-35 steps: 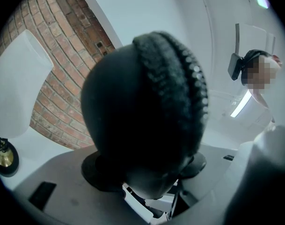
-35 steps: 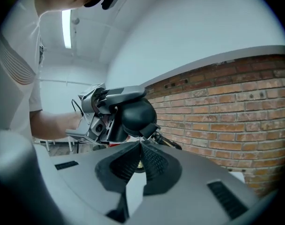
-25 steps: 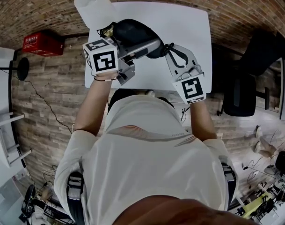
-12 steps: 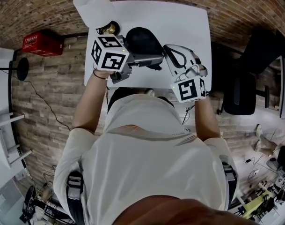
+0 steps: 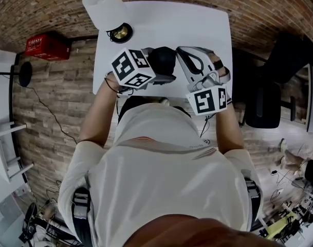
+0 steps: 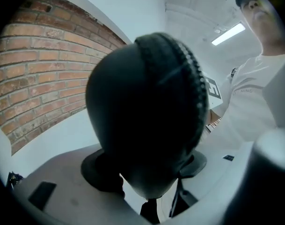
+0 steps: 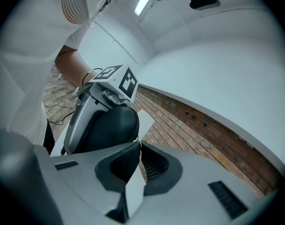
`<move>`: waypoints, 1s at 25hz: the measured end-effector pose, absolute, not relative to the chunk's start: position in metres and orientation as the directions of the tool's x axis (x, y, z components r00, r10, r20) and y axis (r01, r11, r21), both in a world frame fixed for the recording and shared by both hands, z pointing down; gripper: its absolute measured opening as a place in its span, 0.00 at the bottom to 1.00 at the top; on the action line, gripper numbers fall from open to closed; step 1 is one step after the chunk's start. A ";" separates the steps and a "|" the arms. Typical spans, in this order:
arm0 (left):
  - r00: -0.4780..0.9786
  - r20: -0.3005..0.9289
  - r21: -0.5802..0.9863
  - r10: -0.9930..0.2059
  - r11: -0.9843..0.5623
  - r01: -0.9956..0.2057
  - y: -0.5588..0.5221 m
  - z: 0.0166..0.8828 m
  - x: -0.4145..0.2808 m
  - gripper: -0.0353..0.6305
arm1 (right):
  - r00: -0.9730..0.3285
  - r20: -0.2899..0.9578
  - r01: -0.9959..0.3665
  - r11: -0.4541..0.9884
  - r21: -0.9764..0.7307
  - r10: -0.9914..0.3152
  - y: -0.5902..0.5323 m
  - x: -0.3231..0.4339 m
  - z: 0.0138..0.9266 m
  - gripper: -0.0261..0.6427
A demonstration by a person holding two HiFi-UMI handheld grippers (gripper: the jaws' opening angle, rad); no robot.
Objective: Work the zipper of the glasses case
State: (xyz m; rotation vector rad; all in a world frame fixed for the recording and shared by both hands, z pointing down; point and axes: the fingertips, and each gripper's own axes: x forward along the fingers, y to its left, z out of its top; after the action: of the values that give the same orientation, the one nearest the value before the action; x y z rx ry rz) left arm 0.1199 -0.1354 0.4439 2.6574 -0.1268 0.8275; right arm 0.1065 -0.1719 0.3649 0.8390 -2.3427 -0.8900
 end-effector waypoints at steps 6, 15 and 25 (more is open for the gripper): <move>0.671 0.741 0.177 -0.023 -0.957 -0.229 -0.134 0.488 0.109 0.49 | -0.682 0.285 -0.255 0.584 0.770 -0.674 -0.161 0.101 0.380 0.14; 0.568 0.818 0.052 -0.094 -0.971 -0.235 -0.150 0.517 0.107 0.49 | -0.677 0.317 -0.255 0.616 0.745 -0.664 -0.160 0.101 0.397 0.14; 0.750 0.571 0.034 -0.333 -0.904 -0.427 -0.187 0.464 0.106 0.48 | -0.646 0.187 -0.608 0.647 0.461 -0.740 -0.200 0.137 0.376 0.15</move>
State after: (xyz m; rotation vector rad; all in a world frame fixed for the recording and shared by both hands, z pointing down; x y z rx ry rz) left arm 0.1064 -0.1875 0.4641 2.7851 -0.6085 0.8628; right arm 0.1366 -0.2003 0.3756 1.0700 -2.5078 -0.5112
